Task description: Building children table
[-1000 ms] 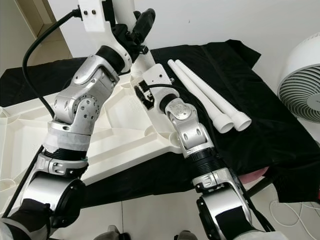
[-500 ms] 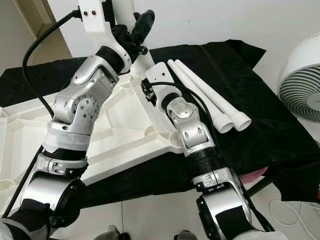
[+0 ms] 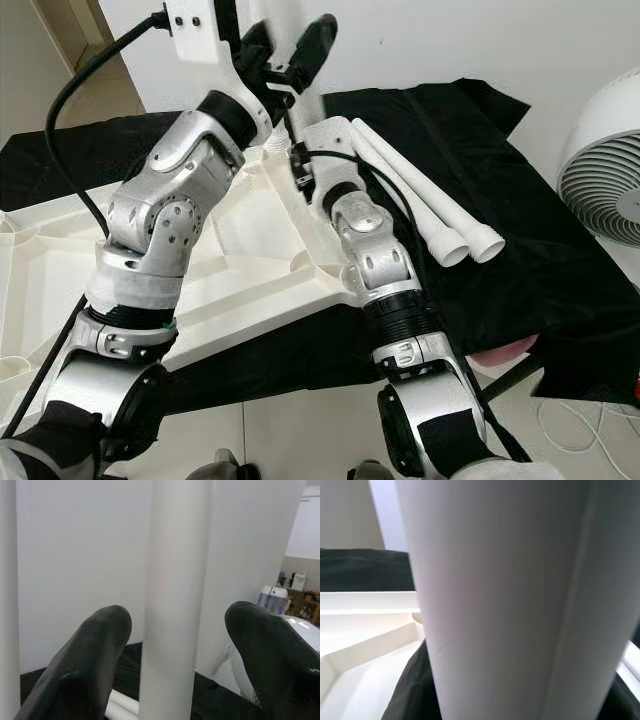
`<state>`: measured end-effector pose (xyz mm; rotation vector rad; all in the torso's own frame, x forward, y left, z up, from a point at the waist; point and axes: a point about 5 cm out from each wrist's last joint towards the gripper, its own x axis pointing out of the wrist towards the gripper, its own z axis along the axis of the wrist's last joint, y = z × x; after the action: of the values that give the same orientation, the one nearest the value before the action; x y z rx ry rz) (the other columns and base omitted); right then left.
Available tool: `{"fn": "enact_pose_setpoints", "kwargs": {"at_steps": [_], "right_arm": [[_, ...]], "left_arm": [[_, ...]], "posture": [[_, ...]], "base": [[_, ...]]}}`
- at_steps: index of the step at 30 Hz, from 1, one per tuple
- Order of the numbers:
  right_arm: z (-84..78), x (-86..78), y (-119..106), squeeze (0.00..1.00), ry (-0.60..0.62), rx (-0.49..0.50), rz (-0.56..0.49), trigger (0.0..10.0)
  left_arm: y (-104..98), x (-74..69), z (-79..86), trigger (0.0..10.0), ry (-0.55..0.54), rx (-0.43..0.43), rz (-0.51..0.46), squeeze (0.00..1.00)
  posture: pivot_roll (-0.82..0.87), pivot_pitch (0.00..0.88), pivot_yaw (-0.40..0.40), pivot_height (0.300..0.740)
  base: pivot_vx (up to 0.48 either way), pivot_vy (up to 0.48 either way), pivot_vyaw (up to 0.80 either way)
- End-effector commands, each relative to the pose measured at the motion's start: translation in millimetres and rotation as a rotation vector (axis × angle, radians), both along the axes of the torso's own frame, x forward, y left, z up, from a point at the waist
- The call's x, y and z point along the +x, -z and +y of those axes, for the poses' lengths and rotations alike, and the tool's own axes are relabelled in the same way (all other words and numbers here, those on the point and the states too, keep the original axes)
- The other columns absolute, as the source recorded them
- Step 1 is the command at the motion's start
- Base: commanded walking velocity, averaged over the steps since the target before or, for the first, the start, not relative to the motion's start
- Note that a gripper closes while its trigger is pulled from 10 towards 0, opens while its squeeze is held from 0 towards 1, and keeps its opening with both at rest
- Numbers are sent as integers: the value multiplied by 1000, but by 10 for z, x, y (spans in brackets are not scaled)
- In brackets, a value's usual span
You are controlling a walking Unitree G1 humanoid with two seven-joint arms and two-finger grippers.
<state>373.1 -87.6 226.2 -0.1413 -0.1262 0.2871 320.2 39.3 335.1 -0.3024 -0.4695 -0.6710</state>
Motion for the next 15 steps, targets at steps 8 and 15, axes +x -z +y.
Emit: {"fn": "enact_pose_setpoints", "kwargs": {"at_steps": [8, 15], "right_arm": [[-88, 39, -19, 0, 66, 123, 18, 10000], [-236, 14, 68, 0, 110, 215, 47, 10000]], "left_arm": [[57, -35, 49, 10000, 15, 49, -12, 0], [287, 56, 209, 10000, -97, 80, 85, 0]], "posture": [[-61, 23, 70, 740], [-59, 16, 67, 740]], "base": [[0, 0, 0], [0, 0, 0]]}}
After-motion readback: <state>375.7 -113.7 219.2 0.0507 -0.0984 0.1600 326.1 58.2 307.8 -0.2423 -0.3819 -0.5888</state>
